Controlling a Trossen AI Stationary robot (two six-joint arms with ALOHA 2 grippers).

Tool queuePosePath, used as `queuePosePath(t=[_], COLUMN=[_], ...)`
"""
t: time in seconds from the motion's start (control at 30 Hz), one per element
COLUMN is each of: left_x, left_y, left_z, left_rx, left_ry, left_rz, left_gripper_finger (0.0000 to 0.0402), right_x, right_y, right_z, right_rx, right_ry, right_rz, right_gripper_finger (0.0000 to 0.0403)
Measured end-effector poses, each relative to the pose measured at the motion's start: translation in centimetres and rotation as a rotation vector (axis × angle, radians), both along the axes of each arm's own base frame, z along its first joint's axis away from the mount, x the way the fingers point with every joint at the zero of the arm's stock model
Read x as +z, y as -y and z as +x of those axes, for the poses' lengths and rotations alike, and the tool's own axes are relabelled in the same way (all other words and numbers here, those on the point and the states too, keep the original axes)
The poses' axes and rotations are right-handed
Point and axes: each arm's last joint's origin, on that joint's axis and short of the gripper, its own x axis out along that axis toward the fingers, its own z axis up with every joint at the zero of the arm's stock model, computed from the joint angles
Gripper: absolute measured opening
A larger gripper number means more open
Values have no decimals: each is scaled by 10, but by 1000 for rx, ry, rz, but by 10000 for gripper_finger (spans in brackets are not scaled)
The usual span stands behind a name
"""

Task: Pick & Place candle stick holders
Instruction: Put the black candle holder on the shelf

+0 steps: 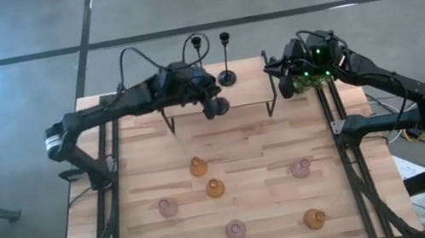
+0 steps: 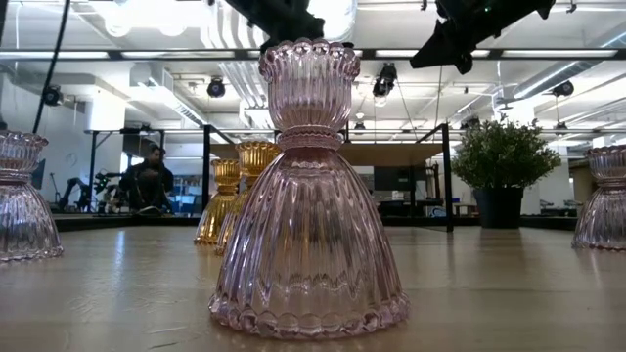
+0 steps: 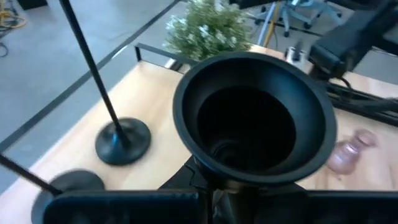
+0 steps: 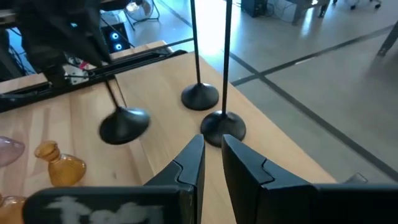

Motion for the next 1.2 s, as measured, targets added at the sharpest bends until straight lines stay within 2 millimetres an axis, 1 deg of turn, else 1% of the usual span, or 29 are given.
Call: queuePosePath(t=[0.13, 0.27, 0.57, 0.9, 1.1, 1.2], left_x=[-2, -4, -4, -4, -17, -20], left_y=[-12, -17, -22, -24, -26, -27], left_z=[11, 15, 13, 13, 22, 25], left_rx=[56, 114, 253, 347, 367, 368], left_ry=[-11, -24, -25, 20, -5, -17], left_rz=[15, 37, 72, 23, 4, 1], left_gripper_finger=[26, 26, 26, 26, 26, 26], right_x=[0, 0, 0, 0, 0, 0], right_y=[0, 0, 0, 0, 1, 1], right_z=[0, 0, 0, 0, 0, -1], right_rx=[-1, 1, 7, 9, 9, -2], right_ry=[-1, -4, -14, -23, -32, -37], right_rz=[-2, -9, -30, -48, -66, -72], right_gripper_finger=[48, 47, 47, 47, 47, 47])
